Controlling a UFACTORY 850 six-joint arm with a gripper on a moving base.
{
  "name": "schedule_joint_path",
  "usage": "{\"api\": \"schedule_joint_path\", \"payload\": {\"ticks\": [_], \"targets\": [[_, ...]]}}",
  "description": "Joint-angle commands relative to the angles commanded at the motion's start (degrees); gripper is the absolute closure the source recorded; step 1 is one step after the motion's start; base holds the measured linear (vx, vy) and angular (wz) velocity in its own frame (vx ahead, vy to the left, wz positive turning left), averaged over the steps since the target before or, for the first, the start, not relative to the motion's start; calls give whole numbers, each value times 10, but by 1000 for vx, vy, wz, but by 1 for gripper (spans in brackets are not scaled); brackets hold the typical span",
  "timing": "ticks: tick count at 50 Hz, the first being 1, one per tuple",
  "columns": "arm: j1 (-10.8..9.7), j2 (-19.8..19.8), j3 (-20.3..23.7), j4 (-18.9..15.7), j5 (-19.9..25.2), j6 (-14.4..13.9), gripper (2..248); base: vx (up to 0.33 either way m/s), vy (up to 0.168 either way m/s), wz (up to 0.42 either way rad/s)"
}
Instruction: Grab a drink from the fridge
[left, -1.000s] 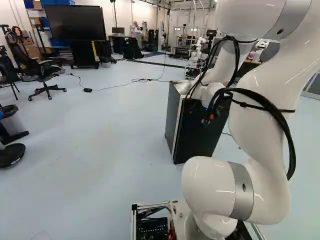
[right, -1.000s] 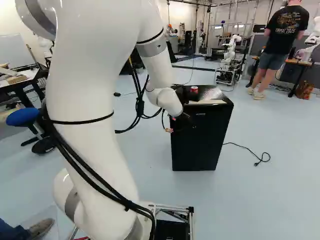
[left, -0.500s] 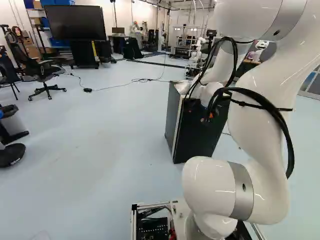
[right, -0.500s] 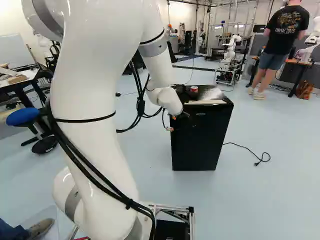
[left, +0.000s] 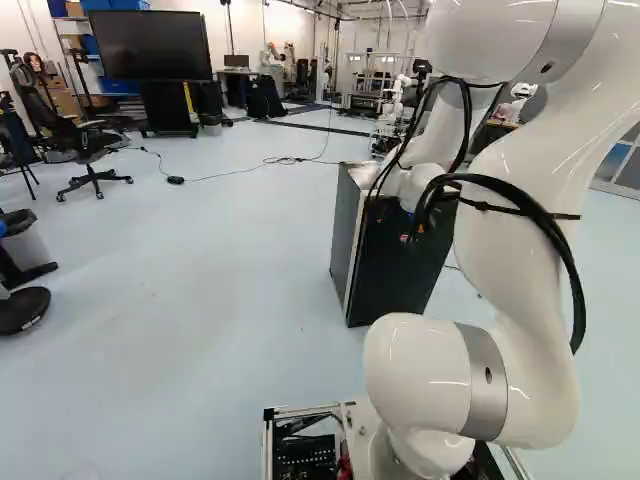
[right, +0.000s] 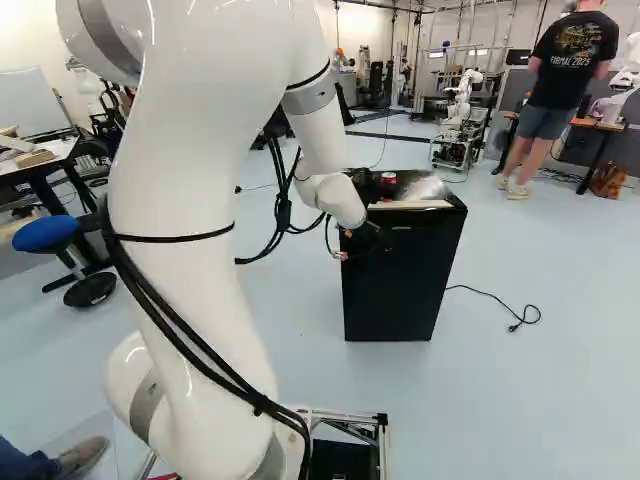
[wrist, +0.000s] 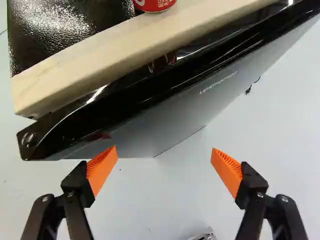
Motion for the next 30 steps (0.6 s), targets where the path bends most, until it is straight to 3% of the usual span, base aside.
{"api": "schedule_joint_path", "payload": {"ticks": [30], "targets": [[5, -16, -20, 0, 0, 0, 3, 0, 0, 0]]}}
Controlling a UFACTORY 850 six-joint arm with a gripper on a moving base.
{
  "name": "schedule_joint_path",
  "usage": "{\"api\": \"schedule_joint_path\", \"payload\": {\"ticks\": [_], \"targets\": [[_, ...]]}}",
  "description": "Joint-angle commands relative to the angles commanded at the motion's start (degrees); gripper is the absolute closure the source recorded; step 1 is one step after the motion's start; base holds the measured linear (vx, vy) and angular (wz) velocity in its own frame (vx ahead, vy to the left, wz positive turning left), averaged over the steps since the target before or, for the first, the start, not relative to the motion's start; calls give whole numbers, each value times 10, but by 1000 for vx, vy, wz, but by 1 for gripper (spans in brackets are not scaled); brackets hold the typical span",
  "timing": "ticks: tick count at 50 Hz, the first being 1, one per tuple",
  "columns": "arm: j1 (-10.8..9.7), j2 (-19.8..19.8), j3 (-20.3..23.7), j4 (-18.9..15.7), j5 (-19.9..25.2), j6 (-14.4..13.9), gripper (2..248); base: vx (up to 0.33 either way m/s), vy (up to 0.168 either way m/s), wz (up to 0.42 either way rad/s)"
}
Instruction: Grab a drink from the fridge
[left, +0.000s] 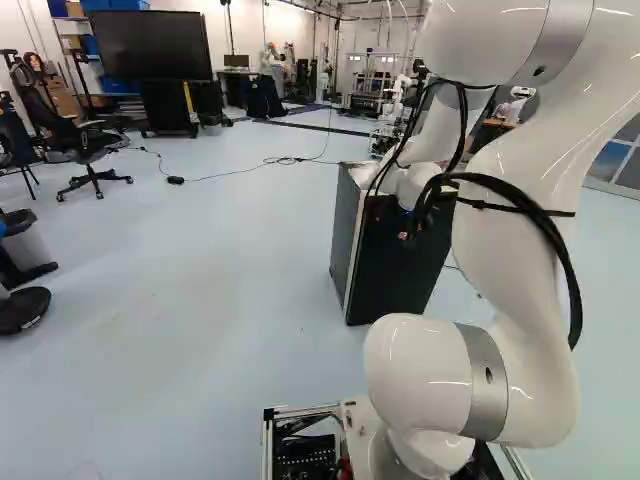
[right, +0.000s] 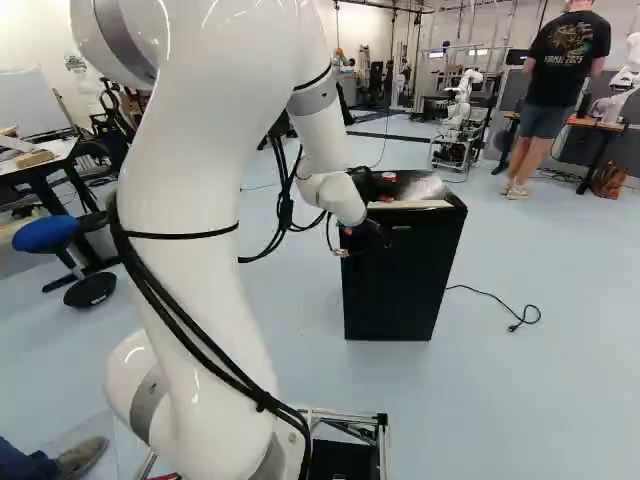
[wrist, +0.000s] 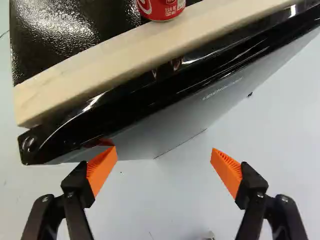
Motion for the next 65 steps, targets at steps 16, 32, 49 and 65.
{"api": "schedule_joint_path", "payload": {"ticks": [16, 32, 49, 65], "targets": [[2, -6, -8, 0, 0, 0, 3, 0, 0, 0], [-1, 13, 17, 0, 0, 0, 3, 0, 0, 0], [-6, 52, 66, 0, 6, 0, 3, 0, 0, 0], [-11, 91, 113, 0, 41, 0, 3, 0, 0, 0]]}}
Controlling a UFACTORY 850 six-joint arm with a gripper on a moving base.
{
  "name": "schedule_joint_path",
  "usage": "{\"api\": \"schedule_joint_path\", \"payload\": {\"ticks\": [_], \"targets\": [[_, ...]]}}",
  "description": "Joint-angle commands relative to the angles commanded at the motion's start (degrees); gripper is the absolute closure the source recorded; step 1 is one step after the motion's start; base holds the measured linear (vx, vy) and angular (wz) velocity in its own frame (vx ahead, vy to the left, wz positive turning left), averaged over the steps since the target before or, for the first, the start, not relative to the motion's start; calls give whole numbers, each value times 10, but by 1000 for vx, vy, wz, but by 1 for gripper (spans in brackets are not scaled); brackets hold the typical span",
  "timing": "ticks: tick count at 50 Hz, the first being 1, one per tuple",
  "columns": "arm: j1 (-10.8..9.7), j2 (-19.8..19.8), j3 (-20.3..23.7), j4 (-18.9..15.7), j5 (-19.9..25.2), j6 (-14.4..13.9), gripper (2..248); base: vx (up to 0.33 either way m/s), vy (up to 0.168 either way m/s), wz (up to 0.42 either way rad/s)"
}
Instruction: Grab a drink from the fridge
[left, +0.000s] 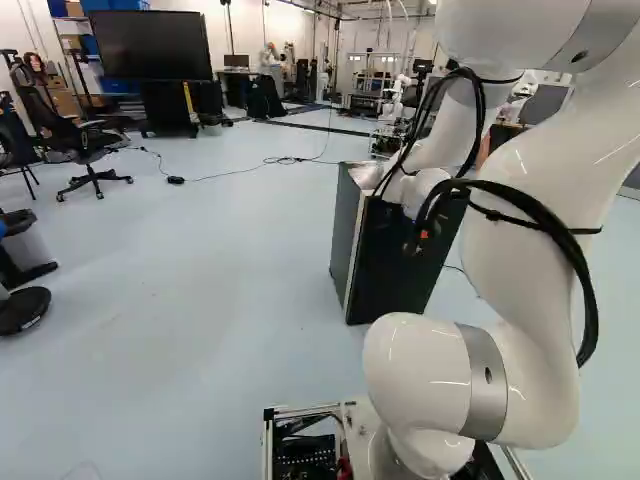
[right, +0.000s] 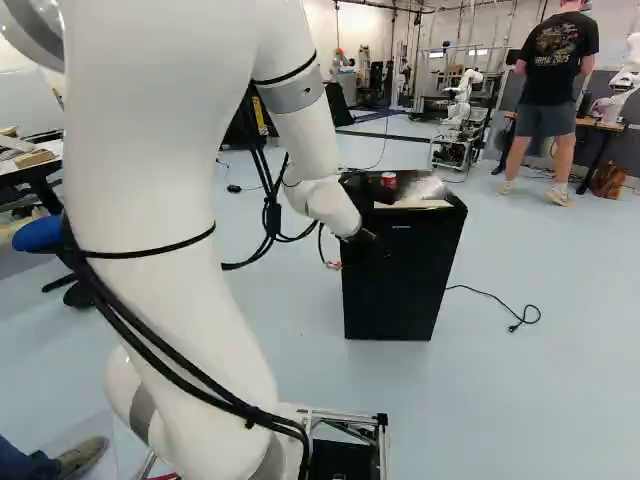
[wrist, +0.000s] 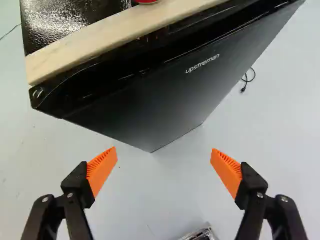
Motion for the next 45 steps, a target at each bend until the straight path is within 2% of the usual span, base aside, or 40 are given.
{"api": "schedule_joint_path", "payload": {"ticks": [15, 45], "targets": [[5, 27, 31, 0, 67, 0, 3, 0, 0, 0], [7, 30, 34, 0, 246, 0, 3, 0, 0, 0]]}}
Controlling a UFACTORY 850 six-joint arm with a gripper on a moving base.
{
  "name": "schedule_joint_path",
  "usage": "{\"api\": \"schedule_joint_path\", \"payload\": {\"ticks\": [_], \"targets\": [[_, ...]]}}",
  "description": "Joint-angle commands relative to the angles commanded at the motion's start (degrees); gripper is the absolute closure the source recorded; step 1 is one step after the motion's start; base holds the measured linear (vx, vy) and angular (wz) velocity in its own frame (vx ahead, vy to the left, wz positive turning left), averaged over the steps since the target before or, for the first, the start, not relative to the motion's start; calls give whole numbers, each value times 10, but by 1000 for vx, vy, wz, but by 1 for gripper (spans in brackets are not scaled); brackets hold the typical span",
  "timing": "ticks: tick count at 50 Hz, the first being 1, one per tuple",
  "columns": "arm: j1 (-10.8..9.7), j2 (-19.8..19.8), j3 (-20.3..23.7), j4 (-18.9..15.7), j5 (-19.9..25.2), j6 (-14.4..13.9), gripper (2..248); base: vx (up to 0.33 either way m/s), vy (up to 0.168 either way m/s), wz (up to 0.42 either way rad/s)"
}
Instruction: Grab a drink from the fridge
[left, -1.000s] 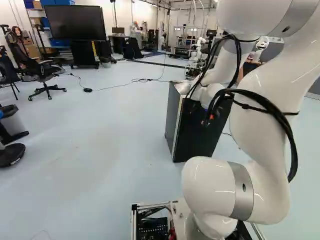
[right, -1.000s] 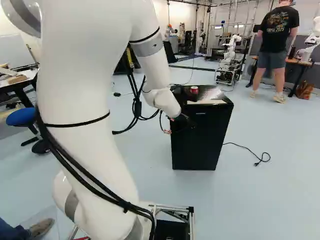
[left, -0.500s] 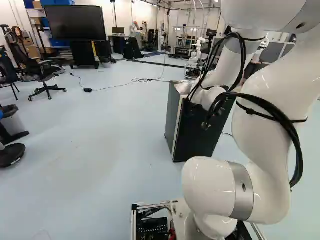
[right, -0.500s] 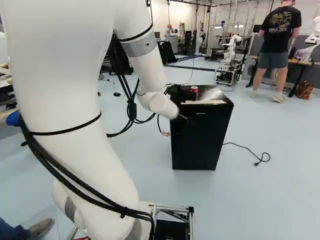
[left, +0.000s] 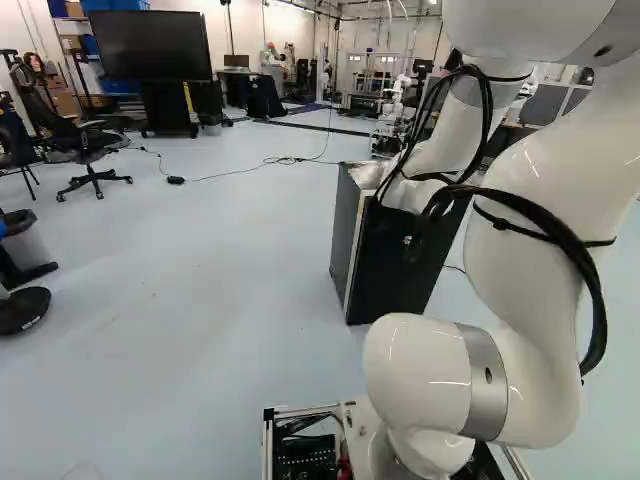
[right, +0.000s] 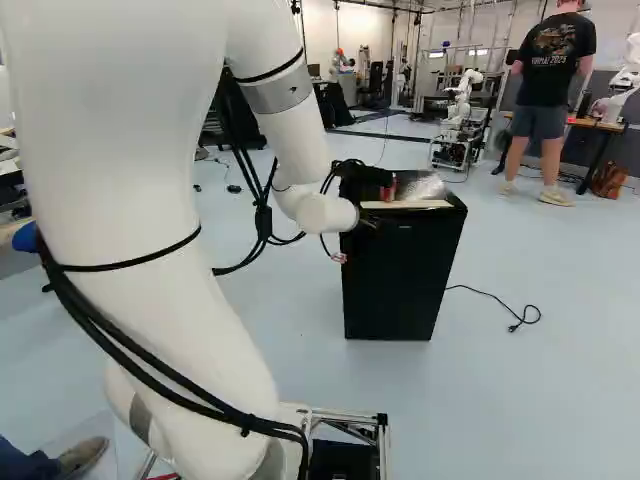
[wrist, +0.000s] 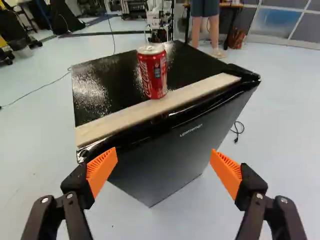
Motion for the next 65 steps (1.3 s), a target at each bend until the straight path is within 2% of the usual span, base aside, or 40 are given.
{"api": "schedule_joint_path", "payload": {"ticks": [15, 30, 48, 65], "targets": [[2, -6, -7, -1, 78, 0, 3, 0, 0, 0], [6, -27, -30, -11, 122, 0, 3, 0, 0, 0], [14, -59, -67, -25, 152, 0, 3, 0, 0, 0], [19, -91, -105, -29, 156, 0, 3, 0, 0, 0]]}}
